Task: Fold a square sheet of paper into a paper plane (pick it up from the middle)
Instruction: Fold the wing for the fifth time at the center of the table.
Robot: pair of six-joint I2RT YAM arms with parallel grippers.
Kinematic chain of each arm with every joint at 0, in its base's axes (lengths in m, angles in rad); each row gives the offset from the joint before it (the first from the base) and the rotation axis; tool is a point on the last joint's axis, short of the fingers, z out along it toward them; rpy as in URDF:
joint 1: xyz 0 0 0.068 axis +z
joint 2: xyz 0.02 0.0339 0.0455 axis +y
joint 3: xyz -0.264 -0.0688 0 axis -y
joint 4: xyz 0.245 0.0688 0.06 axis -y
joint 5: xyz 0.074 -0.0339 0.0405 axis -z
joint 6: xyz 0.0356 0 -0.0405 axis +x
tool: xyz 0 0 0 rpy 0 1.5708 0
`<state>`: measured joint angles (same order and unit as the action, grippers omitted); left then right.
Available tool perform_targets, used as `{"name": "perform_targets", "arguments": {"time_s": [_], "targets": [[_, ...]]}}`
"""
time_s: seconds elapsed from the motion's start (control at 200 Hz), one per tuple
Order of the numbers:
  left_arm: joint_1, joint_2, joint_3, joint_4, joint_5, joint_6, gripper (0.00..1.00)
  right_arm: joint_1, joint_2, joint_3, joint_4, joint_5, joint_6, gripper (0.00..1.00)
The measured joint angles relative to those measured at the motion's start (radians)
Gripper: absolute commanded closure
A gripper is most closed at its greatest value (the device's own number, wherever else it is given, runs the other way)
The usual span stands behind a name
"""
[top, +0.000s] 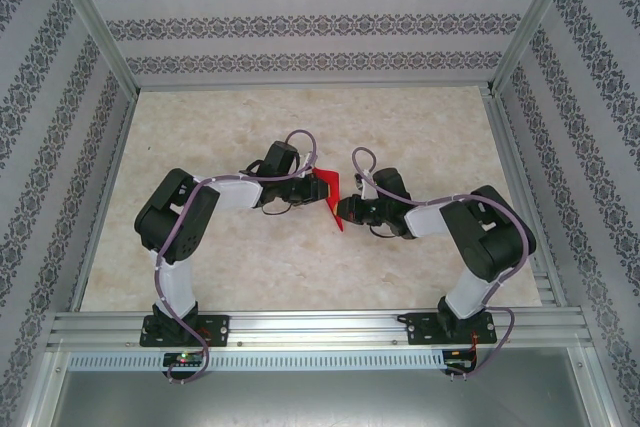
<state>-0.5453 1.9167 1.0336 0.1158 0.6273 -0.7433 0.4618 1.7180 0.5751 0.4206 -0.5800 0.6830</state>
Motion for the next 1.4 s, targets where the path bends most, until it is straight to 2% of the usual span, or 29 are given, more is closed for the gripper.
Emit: {"name": "perform_targets", "arguments": {"time_s": [0.769, 1.399], "targets": [[-0.001, 0.090, -0.019, 0.097, 0.056, 0.001, 0.84, -0.044, 0.095, -0.047, 0.180, -0.096, 0.202, 1.00], [-0.006, 0.120, -0.002, 0.138, 0.068, 0.008, 0.86, -0.048, 0.099, -0.047, 0.175, -0.095, 0.240, 1.00]]}}
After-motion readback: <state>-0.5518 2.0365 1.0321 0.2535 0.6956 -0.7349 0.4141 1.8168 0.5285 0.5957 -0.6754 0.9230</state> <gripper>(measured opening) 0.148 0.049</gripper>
